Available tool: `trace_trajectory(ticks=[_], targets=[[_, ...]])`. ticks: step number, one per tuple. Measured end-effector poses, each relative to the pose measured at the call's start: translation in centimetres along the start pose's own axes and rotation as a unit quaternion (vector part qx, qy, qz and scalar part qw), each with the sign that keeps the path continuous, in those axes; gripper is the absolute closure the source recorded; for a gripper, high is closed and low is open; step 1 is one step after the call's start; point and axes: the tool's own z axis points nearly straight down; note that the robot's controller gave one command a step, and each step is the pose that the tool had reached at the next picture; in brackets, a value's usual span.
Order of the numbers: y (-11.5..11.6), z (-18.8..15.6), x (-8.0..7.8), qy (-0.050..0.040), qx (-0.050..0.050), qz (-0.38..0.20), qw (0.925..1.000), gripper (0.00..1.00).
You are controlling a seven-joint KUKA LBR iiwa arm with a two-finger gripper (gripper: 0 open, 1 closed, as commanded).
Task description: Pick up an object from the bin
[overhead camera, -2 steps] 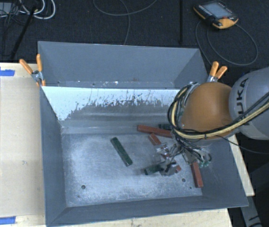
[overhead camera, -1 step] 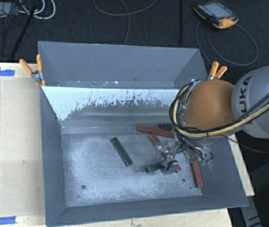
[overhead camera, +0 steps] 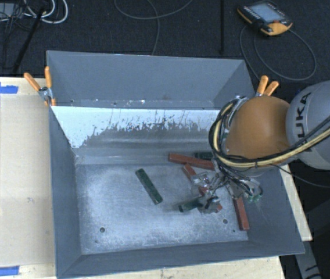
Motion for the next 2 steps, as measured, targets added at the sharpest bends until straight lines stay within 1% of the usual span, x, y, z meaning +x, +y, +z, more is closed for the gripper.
trace_trajectory(ticks=[2], targets=[[0.02,-1.09,-0.07,-0.0005,0.000,0.000,1.0000,1.00]])
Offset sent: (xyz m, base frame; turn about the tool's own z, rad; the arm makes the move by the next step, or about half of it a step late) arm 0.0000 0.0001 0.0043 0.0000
